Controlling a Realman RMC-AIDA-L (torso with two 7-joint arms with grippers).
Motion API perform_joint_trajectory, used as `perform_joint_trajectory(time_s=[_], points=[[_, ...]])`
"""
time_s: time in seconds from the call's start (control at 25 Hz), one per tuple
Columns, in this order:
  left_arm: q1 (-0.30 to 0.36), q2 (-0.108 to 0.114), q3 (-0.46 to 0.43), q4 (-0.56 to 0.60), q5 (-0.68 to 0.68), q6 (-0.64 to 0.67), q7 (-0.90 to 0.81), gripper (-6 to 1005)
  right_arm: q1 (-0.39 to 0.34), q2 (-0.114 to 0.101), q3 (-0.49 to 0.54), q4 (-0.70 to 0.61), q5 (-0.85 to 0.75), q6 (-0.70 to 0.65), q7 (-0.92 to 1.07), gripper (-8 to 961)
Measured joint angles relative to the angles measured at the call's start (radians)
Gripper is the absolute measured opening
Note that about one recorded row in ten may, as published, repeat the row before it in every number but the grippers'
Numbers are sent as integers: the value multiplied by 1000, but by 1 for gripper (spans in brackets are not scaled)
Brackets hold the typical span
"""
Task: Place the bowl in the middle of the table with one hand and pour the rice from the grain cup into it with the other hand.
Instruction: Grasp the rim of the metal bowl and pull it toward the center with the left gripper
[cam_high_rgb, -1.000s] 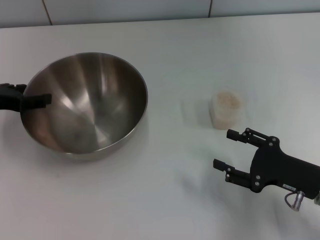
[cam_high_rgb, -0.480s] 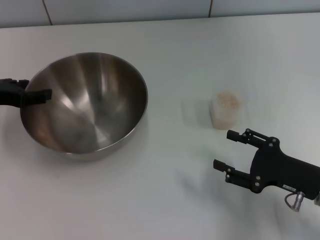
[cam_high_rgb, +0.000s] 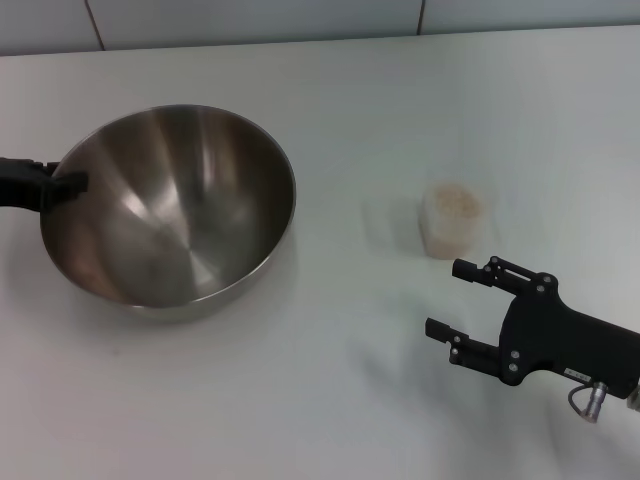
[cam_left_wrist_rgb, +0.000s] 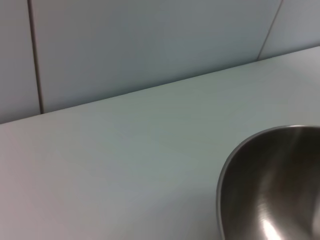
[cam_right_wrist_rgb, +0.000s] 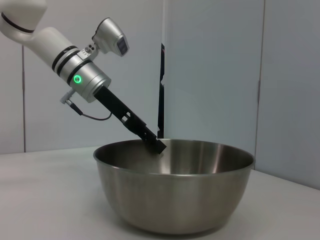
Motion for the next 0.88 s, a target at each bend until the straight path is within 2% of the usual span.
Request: perform_joint_trajectory(time_s=[0.16,0.24,0.48,0.88], points=[[-11,-1,1,0,17,-1,-2,409,0,0,0,0,0,0,-1,724],[-18,-2,1,0,18,0,-2,230,0,0,0,0,0,0,-3,724],[-30,-1,1,0,23,6,-2,76,0,0,0,0,0,0,-3,724],[-36,-2,1,0,24,15,-12,43,0,0,0,0,0,0,-4,724]])
